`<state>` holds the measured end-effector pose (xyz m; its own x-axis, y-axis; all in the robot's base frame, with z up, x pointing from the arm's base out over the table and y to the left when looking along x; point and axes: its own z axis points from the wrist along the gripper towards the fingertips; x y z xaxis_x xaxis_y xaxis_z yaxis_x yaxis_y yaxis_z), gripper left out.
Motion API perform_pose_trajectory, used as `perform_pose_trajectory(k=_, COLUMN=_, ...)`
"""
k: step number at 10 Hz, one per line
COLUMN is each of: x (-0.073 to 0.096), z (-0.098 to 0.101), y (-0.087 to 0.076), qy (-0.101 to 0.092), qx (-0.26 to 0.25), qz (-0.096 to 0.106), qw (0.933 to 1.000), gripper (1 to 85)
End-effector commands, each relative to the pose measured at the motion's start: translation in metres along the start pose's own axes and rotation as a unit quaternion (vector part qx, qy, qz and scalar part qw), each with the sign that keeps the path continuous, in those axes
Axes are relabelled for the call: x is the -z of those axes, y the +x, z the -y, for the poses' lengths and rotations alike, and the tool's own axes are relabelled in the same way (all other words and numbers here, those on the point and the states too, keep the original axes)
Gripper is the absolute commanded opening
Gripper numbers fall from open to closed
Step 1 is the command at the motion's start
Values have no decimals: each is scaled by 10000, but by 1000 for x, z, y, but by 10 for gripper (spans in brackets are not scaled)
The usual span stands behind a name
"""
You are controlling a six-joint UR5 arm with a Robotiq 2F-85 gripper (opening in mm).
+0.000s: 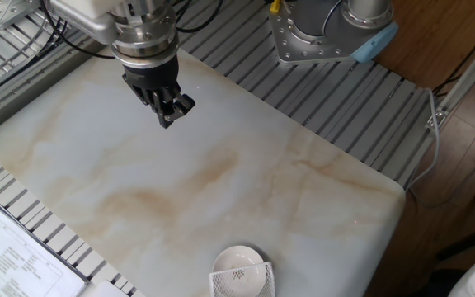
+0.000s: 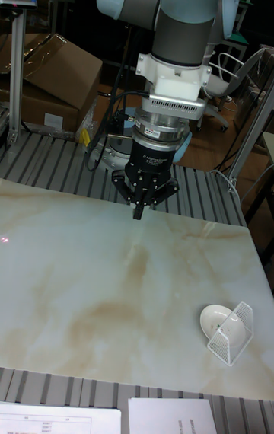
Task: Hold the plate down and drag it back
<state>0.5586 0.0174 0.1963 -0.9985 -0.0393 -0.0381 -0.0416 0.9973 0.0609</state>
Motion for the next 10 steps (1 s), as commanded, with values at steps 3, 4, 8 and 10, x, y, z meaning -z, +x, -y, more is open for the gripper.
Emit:
perform_pose_trajectory(k=3, x=-22, z=-46, y=-32, qy=-290, qx=21, qz=176, qw=9994, gripper=347)
perform_pose_trajectory(k=4, x=-28, z=-61, y=-39, qy=-306, qx=-34, qz=184, qw=9994, gripper=347)
perform_pose_trajectory(k=8, x=-20, z=-54, y=-21, qy=-132, qx=269, qz=-260, qw=9992, gripper=343)
perform_pose_trajectory(k=10, x=-20, z=-57, y=-21, qy=-201, qx=261, qz=-255, qw=9991, gripper=350)
